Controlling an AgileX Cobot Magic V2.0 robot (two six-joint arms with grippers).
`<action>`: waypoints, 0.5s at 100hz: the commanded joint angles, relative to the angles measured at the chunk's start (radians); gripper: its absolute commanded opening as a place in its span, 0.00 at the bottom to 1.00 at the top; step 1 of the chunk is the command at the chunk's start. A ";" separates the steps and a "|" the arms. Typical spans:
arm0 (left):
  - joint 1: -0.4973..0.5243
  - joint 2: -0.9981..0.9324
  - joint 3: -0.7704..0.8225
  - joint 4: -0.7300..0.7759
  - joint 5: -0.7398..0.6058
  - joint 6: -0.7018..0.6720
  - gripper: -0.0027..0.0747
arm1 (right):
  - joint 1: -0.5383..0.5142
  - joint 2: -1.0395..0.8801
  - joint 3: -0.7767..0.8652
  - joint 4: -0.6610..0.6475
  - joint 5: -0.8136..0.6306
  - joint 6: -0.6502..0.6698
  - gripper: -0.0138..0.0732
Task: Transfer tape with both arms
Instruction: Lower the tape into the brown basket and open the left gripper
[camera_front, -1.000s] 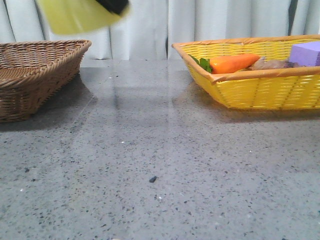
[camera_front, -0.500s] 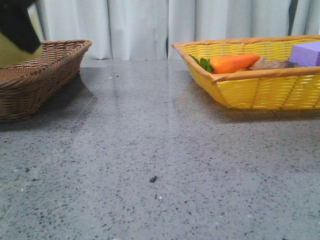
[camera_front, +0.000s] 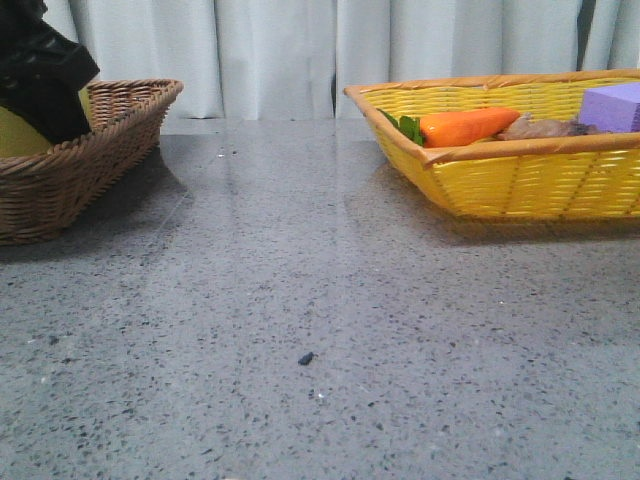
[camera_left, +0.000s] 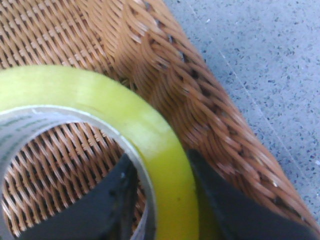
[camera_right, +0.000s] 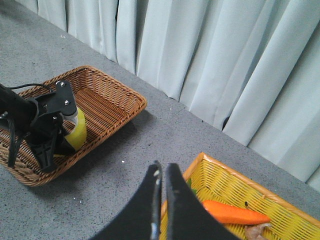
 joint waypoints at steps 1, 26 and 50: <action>0.011 -0.039 -0.032 -0.001 -0.069 0.007 0.34 | 0.001 -0.022 -0.020 -0.014 -0.069 -0.007 0.07; 0.058 -0.077 -0.032 -0.005 -0.060 -0.006 0.42 | 0.001 -0.022 -0.020 -0.014 -0.071 -0.007 0.07; 0.072 -0.271 -0.032 -0.102 -0.098 -0.006 0.32 | 0.001 -0.072 0.064 -0.014 -0.131 -0.007 0.09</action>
